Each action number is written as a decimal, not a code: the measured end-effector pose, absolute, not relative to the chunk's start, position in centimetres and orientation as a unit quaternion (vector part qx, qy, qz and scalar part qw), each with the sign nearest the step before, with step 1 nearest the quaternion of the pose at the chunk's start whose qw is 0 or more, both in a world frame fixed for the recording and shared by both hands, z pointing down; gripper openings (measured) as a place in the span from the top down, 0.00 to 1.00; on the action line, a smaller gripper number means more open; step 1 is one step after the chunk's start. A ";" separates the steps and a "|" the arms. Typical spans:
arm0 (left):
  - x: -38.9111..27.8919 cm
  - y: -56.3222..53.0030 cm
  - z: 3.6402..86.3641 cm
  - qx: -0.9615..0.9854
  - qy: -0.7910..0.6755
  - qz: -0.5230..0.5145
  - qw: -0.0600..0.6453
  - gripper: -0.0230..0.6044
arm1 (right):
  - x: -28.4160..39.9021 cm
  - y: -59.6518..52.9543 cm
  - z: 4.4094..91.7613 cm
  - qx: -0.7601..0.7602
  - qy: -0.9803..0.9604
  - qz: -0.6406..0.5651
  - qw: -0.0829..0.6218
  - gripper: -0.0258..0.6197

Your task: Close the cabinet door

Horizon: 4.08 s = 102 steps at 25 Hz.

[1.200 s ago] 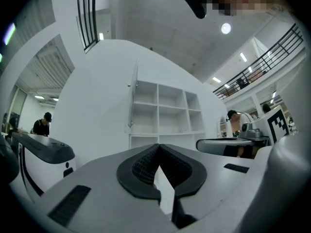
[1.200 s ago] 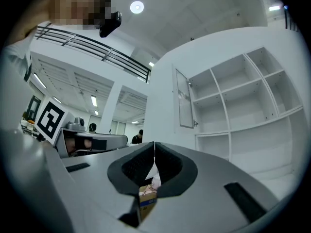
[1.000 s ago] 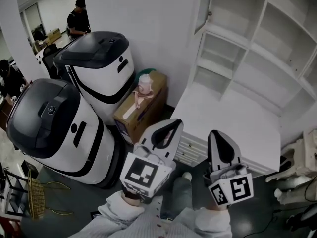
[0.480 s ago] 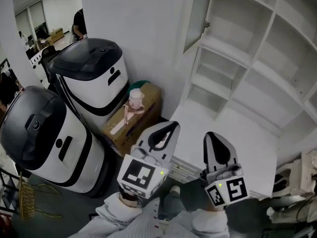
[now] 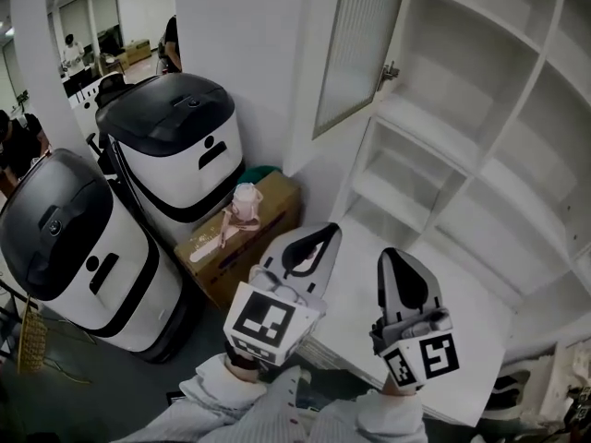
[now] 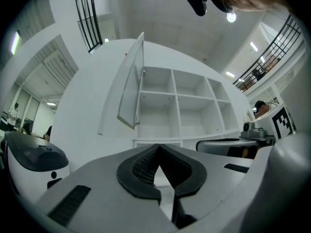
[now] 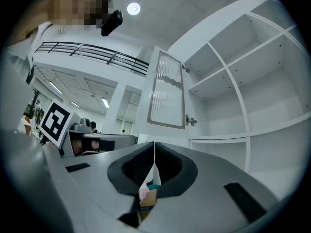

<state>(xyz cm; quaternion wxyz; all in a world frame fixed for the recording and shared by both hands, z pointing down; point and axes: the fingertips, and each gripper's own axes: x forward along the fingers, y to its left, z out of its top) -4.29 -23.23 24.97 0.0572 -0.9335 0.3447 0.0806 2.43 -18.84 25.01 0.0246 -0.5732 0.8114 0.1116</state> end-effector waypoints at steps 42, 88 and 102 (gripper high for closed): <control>-8.0 -31.7 24.4 -0.905 0.411 0.105 0.016 0.77 | 0.0 -27.6 26.5 -0.476 0.875 0.071 0.047 0.94; -8.9 -33.5 10.8 -0.911 0.358 0.181 0.096 0.84 | 0.6 -29.4 28.2 -0.501 0.863 0.050 0.041 0.94; -8.9 -33.1 10.9 -0.921 0.337 0.172 0.096 0.84 | 2.2 -28.2 30.7 -0.570 0.821 0.019 0.031 0.94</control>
